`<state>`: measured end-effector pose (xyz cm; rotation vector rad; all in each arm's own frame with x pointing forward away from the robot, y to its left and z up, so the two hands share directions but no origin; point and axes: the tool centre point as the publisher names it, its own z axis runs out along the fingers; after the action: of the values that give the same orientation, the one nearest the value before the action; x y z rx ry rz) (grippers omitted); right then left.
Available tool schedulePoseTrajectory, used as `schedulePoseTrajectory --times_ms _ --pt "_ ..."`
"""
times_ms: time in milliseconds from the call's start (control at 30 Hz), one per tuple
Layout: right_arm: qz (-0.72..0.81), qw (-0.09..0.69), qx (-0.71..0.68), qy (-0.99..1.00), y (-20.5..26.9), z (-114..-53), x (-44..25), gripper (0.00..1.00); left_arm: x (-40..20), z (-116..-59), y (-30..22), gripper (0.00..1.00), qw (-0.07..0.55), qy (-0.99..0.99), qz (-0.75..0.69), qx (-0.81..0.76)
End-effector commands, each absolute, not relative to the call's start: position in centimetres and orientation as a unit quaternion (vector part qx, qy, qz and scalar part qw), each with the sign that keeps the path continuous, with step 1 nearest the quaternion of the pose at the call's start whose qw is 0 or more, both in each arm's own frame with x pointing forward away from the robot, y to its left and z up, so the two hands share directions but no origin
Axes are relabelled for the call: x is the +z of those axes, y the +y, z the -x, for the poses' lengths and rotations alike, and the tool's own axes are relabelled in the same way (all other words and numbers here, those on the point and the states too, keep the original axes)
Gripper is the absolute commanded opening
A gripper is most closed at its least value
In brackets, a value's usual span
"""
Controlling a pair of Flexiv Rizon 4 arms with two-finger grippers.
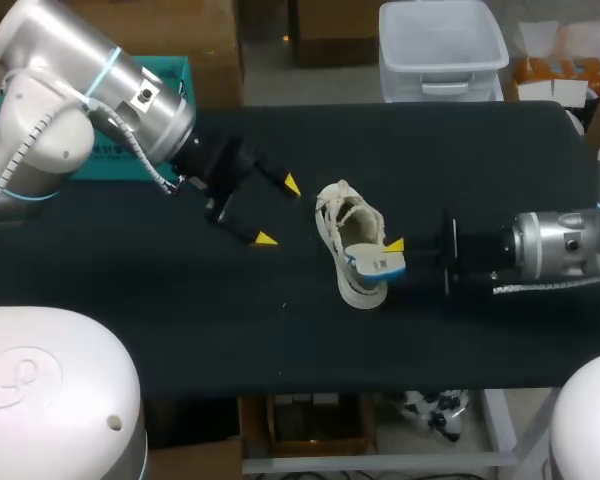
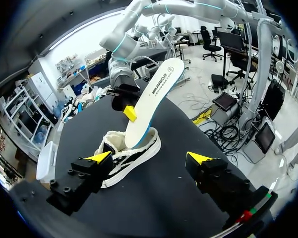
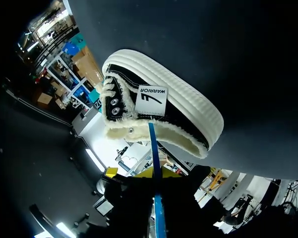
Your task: Open the shoe tongue, take the insole out of the shoe, put the insole back into the shoe, and pack the shoe into the shoebox
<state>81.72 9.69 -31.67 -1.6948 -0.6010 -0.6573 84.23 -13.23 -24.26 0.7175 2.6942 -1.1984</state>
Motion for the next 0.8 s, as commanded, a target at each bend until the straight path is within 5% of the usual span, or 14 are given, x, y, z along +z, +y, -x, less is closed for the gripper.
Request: schedulePoseTrajectory --times_ms 33,767,800 --pt "0.724 0.575 -0.282 -0.256 9.7 -81.6 -31.6 0.00 -24.4 -83.9 -13.1 1.00 0.066 0.885 -0.231 -0.398" --pt "0.726 0.592 -0.288 -0.201 10.4 -81.4 -31.8 0.00 -28.4 -82.9 -15.9 1.00 0.126 0.843 -0.240 -0.465" --pt "0.726 0.592 -0.287 -0.201 10.5 -81.4 -31.8 0.00 -28.4 -82.9 -16.2 0.87 0.126 0.841 -0.241 -0.467"
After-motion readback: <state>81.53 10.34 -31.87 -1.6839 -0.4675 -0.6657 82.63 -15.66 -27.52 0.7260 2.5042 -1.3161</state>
